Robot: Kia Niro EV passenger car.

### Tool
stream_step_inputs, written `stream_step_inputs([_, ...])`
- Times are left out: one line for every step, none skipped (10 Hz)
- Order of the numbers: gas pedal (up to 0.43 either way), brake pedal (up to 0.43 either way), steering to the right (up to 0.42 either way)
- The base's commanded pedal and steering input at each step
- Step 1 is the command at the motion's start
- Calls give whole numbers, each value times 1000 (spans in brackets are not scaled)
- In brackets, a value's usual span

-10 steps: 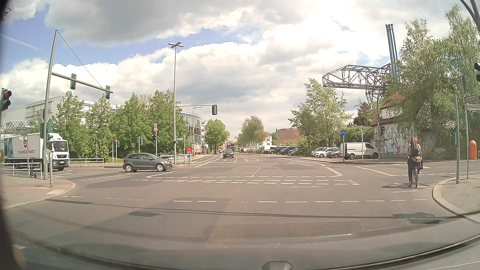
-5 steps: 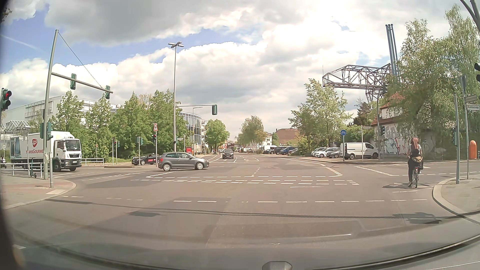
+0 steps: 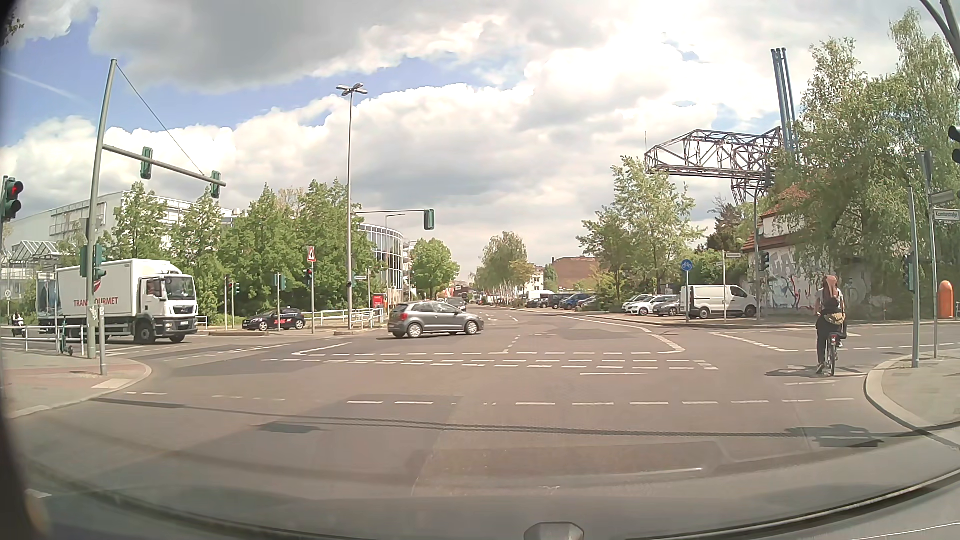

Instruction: Follow the waypoints while adhering to traffic rules and regulations

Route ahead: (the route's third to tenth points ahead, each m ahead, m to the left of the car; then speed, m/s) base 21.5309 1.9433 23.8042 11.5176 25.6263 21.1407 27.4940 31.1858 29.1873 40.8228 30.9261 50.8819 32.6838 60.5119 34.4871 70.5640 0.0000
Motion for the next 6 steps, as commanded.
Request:
stream_step_inputs([0,348,-5])
stream_step_inputs([0,348,-5])
stream_step_inputs([0,348,-5])
stream_step_inputs([0,348,-5])
stream_step_inputs([0,348,-5])
stream_step_inputs([0,348,-5])
